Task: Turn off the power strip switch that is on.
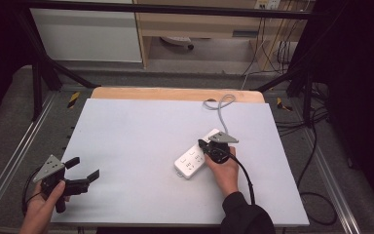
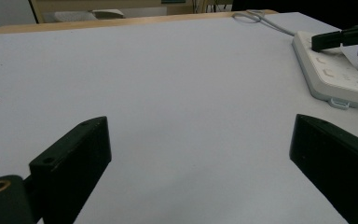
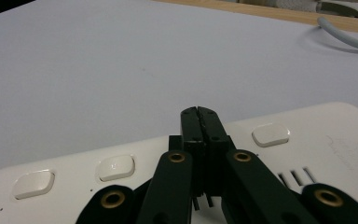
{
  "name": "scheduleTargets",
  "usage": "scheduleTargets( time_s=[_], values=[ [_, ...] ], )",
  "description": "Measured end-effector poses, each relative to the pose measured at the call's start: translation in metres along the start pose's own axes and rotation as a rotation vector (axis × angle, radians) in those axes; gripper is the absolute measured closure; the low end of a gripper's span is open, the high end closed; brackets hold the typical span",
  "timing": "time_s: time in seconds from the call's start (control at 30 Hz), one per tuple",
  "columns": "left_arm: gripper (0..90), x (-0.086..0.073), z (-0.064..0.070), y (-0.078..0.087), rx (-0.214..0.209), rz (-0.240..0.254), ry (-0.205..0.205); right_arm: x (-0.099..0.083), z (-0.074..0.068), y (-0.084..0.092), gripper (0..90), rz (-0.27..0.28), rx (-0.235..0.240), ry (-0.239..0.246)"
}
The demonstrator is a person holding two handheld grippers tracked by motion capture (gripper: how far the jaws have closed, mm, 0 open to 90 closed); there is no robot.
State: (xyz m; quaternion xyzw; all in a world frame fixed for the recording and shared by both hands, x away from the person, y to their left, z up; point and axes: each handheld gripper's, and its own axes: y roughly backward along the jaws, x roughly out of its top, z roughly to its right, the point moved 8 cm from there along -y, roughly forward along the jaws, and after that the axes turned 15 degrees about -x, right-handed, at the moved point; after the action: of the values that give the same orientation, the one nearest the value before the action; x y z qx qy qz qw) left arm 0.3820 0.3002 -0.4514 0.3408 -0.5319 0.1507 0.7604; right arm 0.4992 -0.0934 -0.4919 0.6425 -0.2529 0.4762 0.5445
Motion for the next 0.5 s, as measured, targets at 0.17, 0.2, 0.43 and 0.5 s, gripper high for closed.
scheduleTargets(
  time_s=[0.17,0.2,0.43,0.5],
  values=[
    [5.3,0.0000,-0.0002,0.0002,0.001,-0.001,-0.002,0.0000,-0.0007,-0.0003,90.0,0.003,0.000,0.002],
    [5.3,-0.0001,-0.0002,0.0001,0.000,-0.001,-0.001,0.0001,-0.0008,-0.0004,90.0,0.003,-0.001,0.001],
    [5.3,-0.0004,0.0000,0.0000,0.000,-0.004,-0.001,0.0027,-0.0025,0.0010,90.0,0.009,0.006,-0.016],
    [5.3,-0.0003,0.0000,0.0001,0.000,-0.004,-0.001,0.0026,-0.0024,0.0010,90.0,0.010,0.006,-0.015]
  ],
)
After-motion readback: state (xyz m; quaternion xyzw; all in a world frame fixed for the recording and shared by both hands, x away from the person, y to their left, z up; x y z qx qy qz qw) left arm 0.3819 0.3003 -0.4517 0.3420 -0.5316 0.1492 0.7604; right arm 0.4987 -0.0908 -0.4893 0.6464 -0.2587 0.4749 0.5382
